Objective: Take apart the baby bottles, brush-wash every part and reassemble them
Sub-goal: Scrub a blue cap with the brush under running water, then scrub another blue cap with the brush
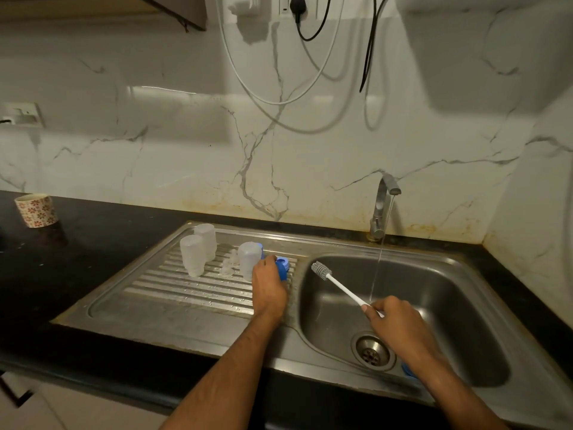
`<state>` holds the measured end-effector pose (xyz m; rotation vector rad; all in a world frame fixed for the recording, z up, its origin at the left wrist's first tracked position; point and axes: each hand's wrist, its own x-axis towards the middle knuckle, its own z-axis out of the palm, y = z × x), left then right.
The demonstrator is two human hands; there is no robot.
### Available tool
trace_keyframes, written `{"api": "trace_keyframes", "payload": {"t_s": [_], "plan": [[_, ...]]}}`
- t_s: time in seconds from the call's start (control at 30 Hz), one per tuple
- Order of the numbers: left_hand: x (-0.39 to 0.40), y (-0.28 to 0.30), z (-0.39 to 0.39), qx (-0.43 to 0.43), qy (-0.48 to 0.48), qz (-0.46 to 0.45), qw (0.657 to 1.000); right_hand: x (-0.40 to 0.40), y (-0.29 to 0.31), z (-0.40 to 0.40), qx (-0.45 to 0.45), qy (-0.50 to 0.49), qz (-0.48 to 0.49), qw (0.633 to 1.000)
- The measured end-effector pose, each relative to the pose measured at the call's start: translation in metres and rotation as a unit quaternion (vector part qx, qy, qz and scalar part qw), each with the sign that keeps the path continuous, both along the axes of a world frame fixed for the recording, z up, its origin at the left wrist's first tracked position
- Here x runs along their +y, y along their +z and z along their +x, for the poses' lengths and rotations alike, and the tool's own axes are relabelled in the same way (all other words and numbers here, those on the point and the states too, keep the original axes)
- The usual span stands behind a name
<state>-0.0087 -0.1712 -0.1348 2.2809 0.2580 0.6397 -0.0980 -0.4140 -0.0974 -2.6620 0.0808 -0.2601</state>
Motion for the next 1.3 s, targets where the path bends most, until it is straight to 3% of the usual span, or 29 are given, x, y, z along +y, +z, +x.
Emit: {"api": "trace_keyframes", "payload": {"t_s": [0.43, 0.8, 1.0, 1.3], "plan": [[-0.01, 0.028, 0.001, -0.046, -0.016, -0.003, 0.999, -0.006, 0.014, 0.0, 0.006, -0.021, -0.005, 1.0], [-0.09, 0.008, -0.004, -0.017, -0.228, 0.102, 0.968, -0.063, 0.026, -0.026, 0.018, -0.089, 0.019, 0.996], [-0.149, 0.002, 0.01, 0.04, -0.362, 0.17, 0.916, -0.108, 0.021, -0.025, 0.036, -0.121, 0.042, 0.991], [-0.217, -0.03, 0.049, 0.133, -0.516, 0.301, 0.791, -0.143, 0.012, 0.007, 0.032, -0.127, 0.057, 0.99]]}}
